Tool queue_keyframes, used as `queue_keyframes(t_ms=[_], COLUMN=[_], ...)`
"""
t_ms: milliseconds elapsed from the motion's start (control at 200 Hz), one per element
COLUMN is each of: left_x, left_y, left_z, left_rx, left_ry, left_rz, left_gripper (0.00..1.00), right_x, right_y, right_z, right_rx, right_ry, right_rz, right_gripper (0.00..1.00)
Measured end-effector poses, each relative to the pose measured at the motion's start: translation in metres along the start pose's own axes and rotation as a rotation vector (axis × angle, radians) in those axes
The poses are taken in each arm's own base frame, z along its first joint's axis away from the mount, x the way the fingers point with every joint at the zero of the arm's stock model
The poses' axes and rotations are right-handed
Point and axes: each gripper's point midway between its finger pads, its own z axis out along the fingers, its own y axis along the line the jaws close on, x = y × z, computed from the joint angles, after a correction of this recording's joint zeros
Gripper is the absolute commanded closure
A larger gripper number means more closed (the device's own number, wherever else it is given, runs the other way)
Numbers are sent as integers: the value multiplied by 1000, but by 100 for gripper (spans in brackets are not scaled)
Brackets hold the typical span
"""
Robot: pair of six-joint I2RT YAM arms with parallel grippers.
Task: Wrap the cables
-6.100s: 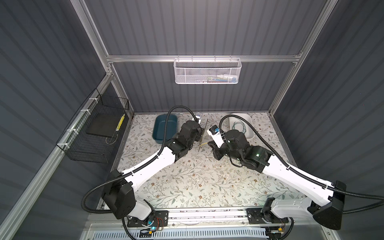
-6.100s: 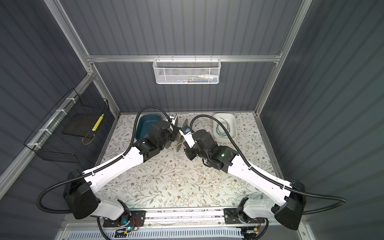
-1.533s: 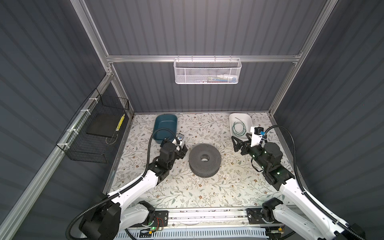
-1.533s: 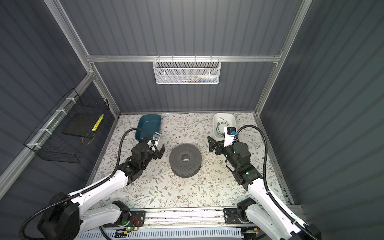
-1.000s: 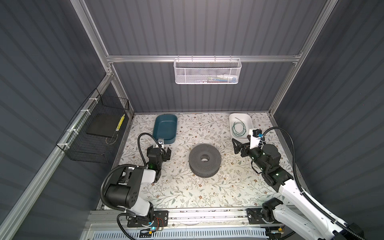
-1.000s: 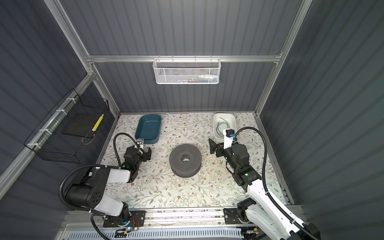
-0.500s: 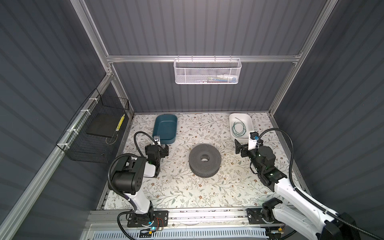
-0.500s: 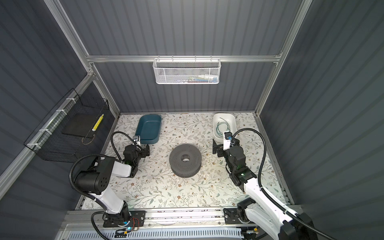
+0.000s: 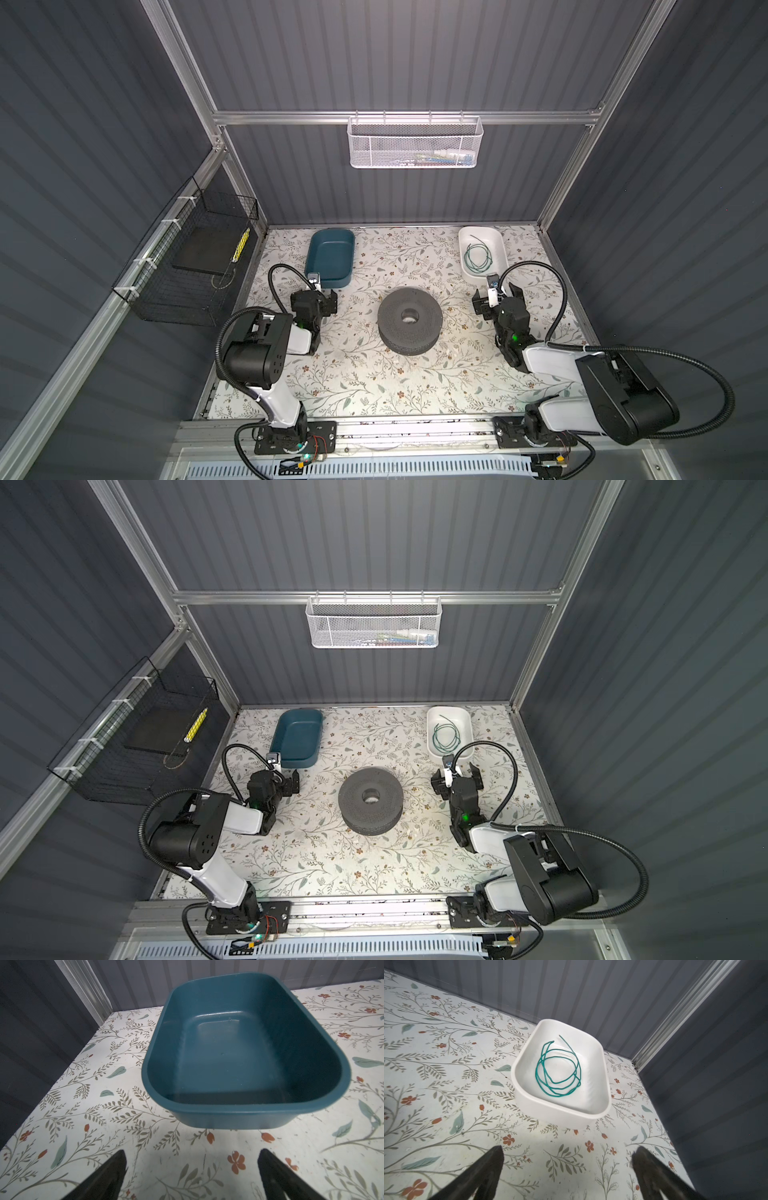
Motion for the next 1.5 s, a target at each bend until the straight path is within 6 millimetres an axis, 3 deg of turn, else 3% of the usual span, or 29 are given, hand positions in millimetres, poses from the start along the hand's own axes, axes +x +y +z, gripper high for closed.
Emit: queue_keyframes(t_ms=[220, 500, 790, 955, 1105, 1500], left_x=[0, 0, 1, 1, 1, 1], left_y=[0, 0, 0, 0, 0, 0], left_z=[0, 0, 0, 0, 0, 0], left_rx=[0, 0, 1, 0, 1, 1], left_ry=[0, 0, 3, 4, 6, 6], left_rz=[0, 0, 1, 1, 1, 1], left_gripper=[1, 1, 1, 1, 1, 1], right_x=[19, 8, -4, 17, 31, 28], right_y=[-41, -66, -71, -90, -74, -61], right_z=[-2, -9, 13, 26, 29, 29], right_rx=[201, 337, 273, 133, 20, -51], right_ry=[-19, -75, -42, -11, 40, 34], right_rz=[111, 202, 227, 336, 386, 409], right_gripper=[1, 1, 1, 1, 1, 1])
